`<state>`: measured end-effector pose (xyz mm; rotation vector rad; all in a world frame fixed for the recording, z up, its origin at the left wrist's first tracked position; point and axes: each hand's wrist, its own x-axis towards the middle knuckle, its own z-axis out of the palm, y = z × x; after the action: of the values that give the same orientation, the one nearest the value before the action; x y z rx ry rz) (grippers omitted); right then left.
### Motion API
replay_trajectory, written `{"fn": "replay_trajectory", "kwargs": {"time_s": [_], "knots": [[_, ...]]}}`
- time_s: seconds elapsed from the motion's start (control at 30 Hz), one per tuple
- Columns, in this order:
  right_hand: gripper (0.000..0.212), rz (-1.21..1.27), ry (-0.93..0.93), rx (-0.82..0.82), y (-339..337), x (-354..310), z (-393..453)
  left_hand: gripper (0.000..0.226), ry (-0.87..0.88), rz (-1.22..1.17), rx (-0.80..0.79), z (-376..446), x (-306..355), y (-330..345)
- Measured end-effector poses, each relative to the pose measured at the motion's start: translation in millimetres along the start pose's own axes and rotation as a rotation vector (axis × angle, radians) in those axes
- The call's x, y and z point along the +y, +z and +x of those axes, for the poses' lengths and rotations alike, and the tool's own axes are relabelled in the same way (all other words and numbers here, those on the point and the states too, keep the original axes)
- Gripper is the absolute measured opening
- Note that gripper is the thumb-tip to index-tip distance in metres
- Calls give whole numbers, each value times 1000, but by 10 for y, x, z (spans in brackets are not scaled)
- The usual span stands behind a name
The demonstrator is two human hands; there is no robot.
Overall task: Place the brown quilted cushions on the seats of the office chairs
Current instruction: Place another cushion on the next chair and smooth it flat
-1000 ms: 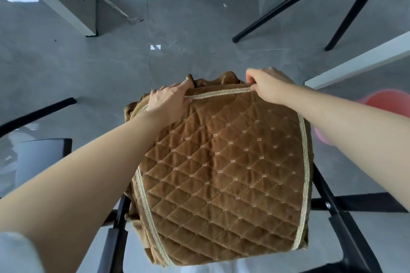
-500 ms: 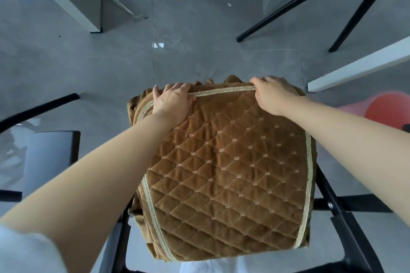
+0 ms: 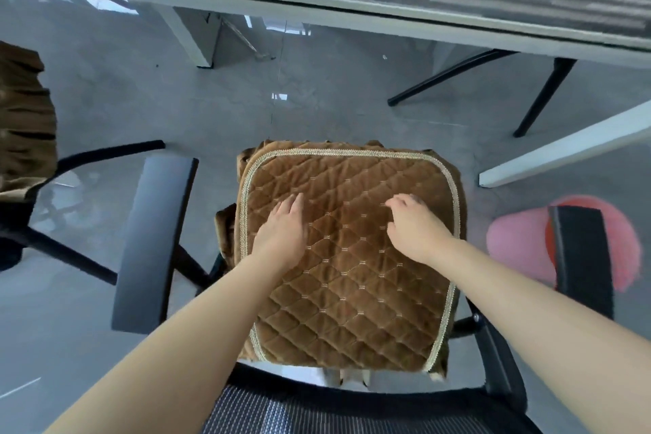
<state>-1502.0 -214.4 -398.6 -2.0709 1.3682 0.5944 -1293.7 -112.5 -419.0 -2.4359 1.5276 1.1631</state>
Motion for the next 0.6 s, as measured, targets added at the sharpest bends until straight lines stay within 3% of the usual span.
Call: {"fn": "replay_trajectory", "kwargs": {"time_s": [0.1,0.27,0.6], "knots": [[47,71,-108,-30,-74,-256,-606,60,-32,-111,5,-713,57,50],[41,156,-229,19,-248,-689,-1591,49,-192,-530,97,-1784,187,-77],[40,192,-360,162,-423,-1986,-2862,24,-340,-877,504,-3637,-243,-625]]}}
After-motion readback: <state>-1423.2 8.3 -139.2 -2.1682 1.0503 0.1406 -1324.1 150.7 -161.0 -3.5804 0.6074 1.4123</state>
